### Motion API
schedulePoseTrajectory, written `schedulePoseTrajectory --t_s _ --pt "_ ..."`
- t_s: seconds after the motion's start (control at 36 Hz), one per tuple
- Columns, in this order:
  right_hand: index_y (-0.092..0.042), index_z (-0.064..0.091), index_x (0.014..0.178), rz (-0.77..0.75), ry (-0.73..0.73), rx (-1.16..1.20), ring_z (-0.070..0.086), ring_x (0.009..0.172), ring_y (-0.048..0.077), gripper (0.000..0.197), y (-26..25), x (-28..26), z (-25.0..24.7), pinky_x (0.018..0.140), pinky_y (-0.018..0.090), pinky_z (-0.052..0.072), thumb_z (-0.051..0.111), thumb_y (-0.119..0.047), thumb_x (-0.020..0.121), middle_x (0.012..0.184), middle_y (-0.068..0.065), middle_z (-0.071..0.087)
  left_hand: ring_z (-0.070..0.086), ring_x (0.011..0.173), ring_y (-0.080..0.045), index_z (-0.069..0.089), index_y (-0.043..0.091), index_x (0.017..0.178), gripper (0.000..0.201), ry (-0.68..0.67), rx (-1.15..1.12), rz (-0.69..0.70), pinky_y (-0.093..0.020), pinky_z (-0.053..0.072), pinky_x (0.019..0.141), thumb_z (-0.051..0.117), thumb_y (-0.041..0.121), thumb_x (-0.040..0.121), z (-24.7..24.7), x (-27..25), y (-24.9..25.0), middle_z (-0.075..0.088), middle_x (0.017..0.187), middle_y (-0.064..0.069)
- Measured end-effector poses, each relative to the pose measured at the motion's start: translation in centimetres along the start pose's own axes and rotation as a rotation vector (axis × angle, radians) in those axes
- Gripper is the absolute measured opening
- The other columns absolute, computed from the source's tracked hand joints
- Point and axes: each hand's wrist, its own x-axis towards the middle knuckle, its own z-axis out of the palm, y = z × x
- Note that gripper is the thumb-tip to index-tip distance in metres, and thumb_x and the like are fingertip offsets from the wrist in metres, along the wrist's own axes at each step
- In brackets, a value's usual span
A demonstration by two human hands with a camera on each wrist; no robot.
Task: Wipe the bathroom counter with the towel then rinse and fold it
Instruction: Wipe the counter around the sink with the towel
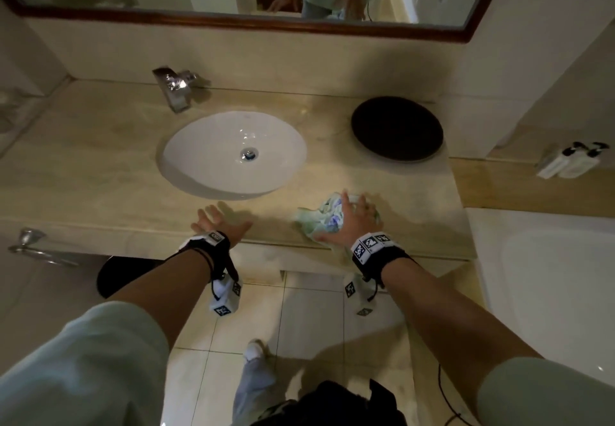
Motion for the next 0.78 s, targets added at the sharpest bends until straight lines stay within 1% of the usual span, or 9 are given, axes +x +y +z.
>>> schedulePoseTrajectory --t_s 0.08,0.14,0.25,0.31,0.39,0.42,0.53,0.69,0.78 --pt "-0.037 -0.008 0.149 -0.036 0.016 -0.077 0.001 0.146 0.037 0.123 0.1 0.6 0.6 0.117 0.054 0.013 0.063 -0.081 0.059 0.159 0.010 -0.008 -0.008 0.145 -0.038 -0.012 0.010 0.151 0.121 0.027 0.028 -0.036 -0.048 0.001 0.118 0.050 0.079 0.073 0.2 0.4 1.0 -0.013 0.158 -0.014" --pt "-0.039 0.004 0.147 -0.039 0.016 -0.104 0.003 0.145 0.038 0.106 0.2 1.2 1.0 0.114 0.055 0.019 0.061 -0.076 0.065 0.158 0.009 -0.008 -0.010 0.145 -0.038 -0.014 0.008 0.149 0.124 0.008 0.070 -0.046 -0.048 0.000 0.118 0.047 0.082 0.071 0.3 0.7 1.5 -0.016 0.157 -0.015" --pt "-0.040 0.003 0.149 -0.011 -0.127 -0.117 -0.012 0.145 0.038 0.104 -0.4 2.2 0.1 0.115 0.060 0.008 0.062 -0.073 0.070 0.157 0.009 -0.022 -0.007 0.145 -0.040 -0.017 0.010 0.149 0.134 -0.048 0.154 -0.053 -0.053 0.004 0.117 0.039 0.093 0.060 -0.5 2.5 1.8 -0.019 0.157 -0.014" --pt "-0.039 0.003 0.150 0.005 -0.141 -0.107 -0.013 0.145 0.039 0.106 -0.7 3.0 -0.5 0.113 0.063 0.007 0.065 -0.071 0.069 0.157 0.011 -0.021 -0.007 0.144 -0.040 -0.018 0.010 0.149 0.143 -0.062 0.180 -0.066 -0.056 0.006 0.116 0.036 0.099 0.050 -0.7 4.1 1.6 -0.019 0.157 -0.015" --pt "-0.039 0.011 0.147 0.026 -0.096 -0.079 -0.009 0.145 0.041 0.101 -1.1 4.6 -1.1 0.112 0.064 0.010 0.068 -0.069 0.069 0.158 0.012 -0.016 -0.011 0.143 -0.042 -0.014 0.015 0.150 0.162 -0.063 0.204 -0.107 -0.062 0.003 0.113 0.024 0.106 0.021 -0.5 6.8 1.3 -0.019 0.156 -0.018" --pt "-0.039 0.011 0.147 0.033 -0.095 -0.081 -0.009 0.145 0.041 0.101 -1.2 5.2 -1.4 0.112 0.064 0.011 0.067 -0.069 0.069 0.158 0.012 -0.016 -0.011 0.143 -0.043 -0.015 0.014 0.150 0.164 -0.065 0.216 -0.125 -0.061 0.002 0.113 0.027 0.105 0.021 -0.8 6.3 1.6 -0.019 0.156 -0.018" --pt "-0.038 0.008 0.149 0.055 -0.118 -0.070 -0.009 0.145 0.039 0.101 -1.5 7.7 -2.8 0.111 0.065 0.013 0.066 -0.067 0.072 0.158 0.010 -0.017 -0.009 0.144 -0.038 -0.018 0.009 0.148 0.138 -0.100 0.196 -0.151 -0.051 0.006 0.117 0.055 0.086 0.060 -1.5 3.0 2.2 -0.019 0.157 -0.014" --pt "-0.039 0.024 0.143 0.042 -0.073 -0.100 0.009 0.143 0.045 0.101 -2.4 10.9 -5.0 0.109 0.064 0.023 0.070 -0.074 0.060 0.157 0.014 -0.002 -0.021 0.142 -0.037 -0.025 0.017 0.147 0.144 -0.130 0.150 -0.109 -0.056 -0.002 0.116 0.050 0.093 0.051 -0.3 4.6 0.4 -0.029 0.154 -0.009" --pt "-0.034 0.026 0.142 0.032 -0.042 -0.162 0.019 0.140 0.044 0.118 -3.0 13.0 -5.6 0.109 0.061 0.025 0.054 -0.090 0.042 0.155 0.016 0.014 -0.022 0.142 -0.037 -0.027 0.017 0.145 0.147 -0.152 0.169 -0.111 -0.057 -0.001 0.116 0.048 0.096 0.047 -0.6 5.1 0.6 -0.031 0.154 -0.009"
